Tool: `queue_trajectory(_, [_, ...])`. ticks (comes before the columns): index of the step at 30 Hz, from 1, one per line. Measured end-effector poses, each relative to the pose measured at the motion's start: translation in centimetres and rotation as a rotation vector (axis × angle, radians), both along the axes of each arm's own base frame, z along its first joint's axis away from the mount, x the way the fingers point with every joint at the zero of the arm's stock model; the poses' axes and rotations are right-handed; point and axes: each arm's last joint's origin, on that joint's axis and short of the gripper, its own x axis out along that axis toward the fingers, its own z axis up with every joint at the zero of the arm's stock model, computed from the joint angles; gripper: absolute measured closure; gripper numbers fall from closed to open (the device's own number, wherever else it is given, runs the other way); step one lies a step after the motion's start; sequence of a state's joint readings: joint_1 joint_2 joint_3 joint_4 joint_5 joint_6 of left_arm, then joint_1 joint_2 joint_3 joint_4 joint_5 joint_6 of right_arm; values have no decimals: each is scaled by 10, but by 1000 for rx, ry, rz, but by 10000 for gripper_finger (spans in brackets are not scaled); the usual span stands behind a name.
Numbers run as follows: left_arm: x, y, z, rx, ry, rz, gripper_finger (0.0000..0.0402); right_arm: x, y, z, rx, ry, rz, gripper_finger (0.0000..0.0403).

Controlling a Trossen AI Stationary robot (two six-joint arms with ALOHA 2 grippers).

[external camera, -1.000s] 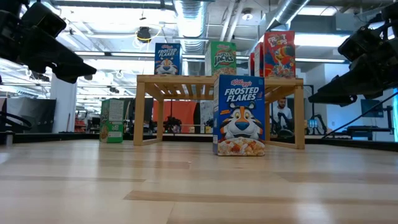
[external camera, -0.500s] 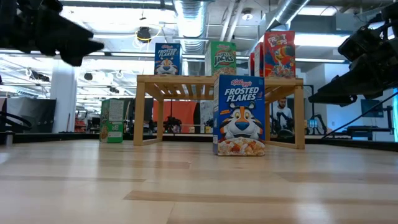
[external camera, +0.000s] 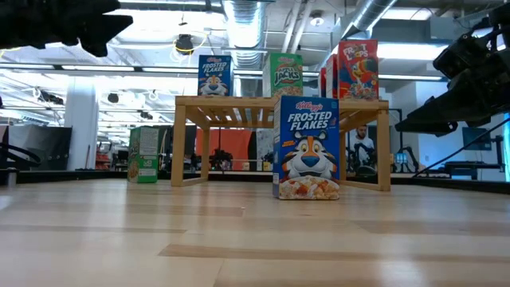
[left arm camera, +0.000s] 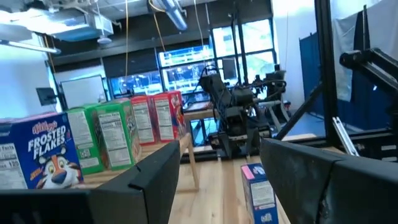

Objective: Stack cereal on shelf
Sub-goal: Put the blue cereal box on the shelf aligned with the other blue cereal box

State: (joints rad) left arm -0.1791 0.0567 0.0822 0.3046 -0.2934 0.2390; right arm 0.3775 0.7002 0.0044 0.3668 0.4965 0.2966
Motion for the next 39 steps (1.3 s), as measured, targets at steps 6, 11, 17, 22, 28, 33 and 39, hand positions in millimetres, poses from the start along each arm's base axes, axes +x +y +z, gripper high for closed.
queue_trajectory(6, [7, -1, 16, 2, 29, 21, 187, 0, 0, 0, 0, 0, 0, 152])
queue_trajectory(11, [24, -3, 33, 14, 105, 28, 187, 0, 0, 0, 0, 0, 0, 152])
queue_trajectory(17, [55, -9, 51, 0, 206, 21, 187, 0, 0, 0, 0, 0, 0, 152])
queue_trajectory(22, [88, -15, 62, -14, 287, 27, 187, 0, 0, 0, 0, 0, 0, 152])
queue_trajectory(28, [125, -20, 60, 1, 391, 61, 187, 0, 0, 0, 0, 1, 0, 152])
queue_trajectory(33, [154, -25, 53, 8, 463, 83, 187, 0, 0, 0, 0, 1, 0, 152])
queue_trajectory(39, [186, -31, 46, -33, 517, 82, 187, 0, 0, 0, 0, 0, 0, 152])
